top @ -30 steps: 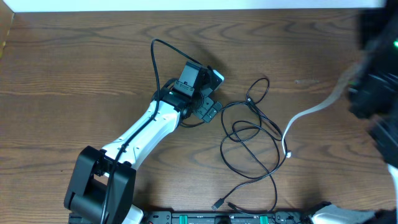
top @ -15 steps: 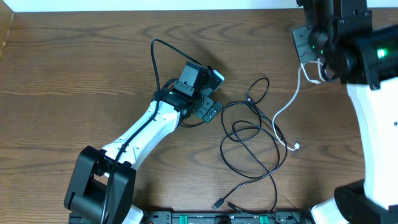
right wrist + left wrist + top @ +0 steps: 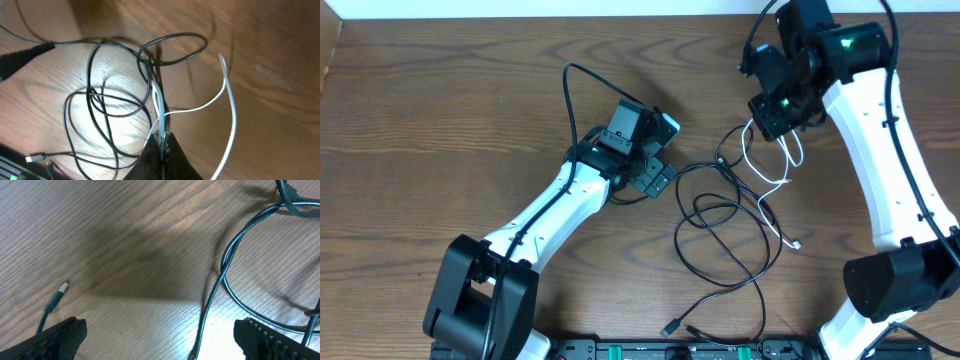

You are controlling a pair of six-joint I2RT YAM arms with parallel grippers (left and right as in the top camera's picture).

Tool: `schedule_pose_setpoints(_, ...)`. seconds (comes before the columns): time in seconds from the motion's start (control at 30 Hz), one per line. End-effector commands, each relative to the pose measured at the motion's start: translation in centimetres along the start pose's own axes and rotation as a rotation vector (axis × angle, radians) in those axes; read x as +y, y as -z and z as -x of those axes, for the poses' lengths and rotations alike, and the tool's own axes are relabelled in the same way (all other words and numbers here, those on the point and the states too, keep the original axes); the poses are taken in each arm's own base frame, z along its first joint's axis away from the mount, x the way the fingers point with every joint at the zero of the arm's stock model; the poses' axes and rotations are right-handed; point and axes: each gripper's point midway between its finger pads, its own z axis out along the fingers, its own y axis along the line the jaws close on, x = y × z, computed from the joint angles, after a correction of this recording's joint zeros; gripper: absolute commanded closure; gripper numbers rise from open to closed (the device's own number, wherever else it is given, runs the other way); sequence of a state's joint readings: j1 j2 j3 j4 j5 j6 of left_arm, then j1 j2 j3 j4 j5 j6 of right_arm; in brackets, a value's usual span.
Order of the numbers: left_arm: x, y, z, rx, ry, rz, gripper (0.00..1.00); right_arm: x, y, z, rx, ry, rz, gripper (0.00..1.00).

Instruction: Untangle cables

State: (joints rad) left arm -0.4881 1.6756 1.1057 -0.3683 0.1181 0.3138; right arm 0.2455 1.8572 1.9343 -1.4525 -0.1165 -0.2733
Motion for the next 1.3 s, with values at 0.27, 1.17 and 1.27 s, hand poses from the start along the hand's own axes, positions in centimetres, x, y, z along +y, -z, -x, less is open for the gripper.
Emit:
schedule_pose_setpoints(0.27, -0.1, 0.2, 0.0, 0.001, 0.002, -0.005, 0.01, -1.8, -7.9, -2.3, 0.039, -0.047, 0.036, 0.99)
schedule_pose_setpoints(1.17, -0.1, 0.2, -0.2, 0.011, 0.003, -0.008, 0.01, -6.8, -16.5, -2.6, 0.027, -0.309, -0.07, 0.1)
schedule_pose_setpoints(1.27, -0.1, 0.2, -0.2, 0.011, 0.003, -0.008, 0.01, -7.0, -16.6, -2.4, 0.016, -0.316, -0.073, 0.09)
